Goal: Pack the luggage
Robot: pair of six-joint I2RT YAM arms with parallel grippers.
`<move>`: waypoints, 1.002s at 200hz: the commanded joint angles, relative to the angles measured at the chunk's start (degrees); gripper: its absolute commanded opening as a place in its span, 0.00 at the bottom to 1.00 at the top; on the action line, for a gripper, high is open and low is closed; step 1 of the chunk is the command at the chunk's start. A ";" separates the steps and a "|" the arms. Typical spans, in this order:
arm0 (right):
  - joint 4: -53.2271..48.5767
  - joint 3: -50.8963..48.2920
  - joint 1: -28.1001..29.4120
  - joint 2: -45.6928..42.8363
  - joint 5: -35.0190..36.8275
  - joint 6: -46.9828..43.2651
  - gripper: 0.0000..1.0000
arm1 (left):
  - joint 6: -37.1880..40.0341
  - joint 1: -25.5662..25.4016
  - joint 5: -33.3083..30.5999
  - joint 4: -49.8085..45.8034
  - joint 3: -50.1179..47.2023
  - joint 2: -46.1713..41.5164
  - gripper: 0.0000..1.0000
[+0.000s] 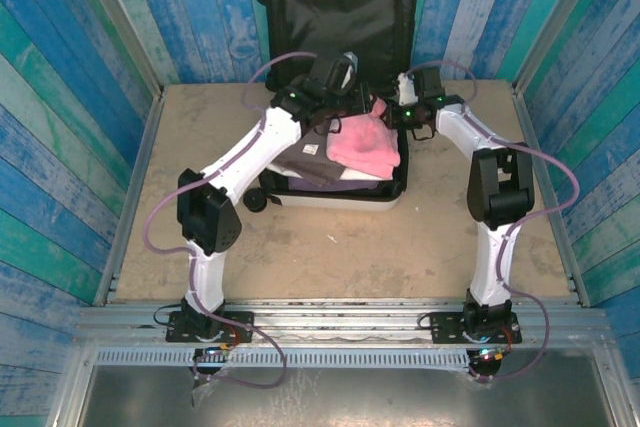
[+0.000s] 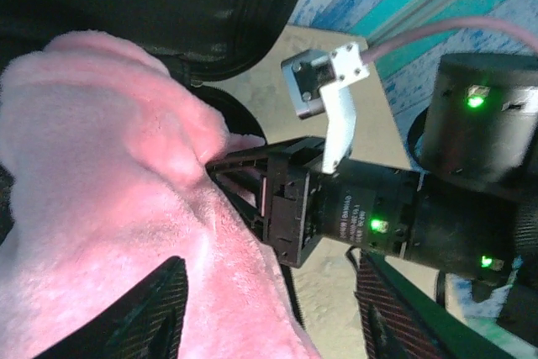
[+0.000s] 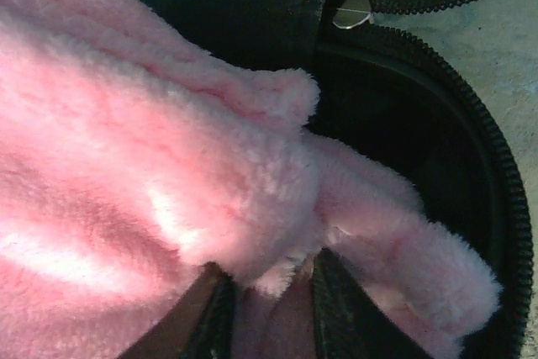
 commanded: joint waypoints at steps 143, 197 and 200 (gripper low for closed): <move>-5.00 4.94 -0.57 -4.09 -2.19 1.04 0.22 | -4.93 -0.18 2.49 10.49 -16.27 2.15 0.49; -5.71 7.05 -0.34 3.54 1.19 1.59 0.15 | -5.19 -0.23 2.28 11.71 -18.97 2.16 0.49; -5.86 7.00 -0.40 3.88 1.38 1.59 0.15 | -5.15 -0.18 2.28 11.75 -19.07 2.21 0.49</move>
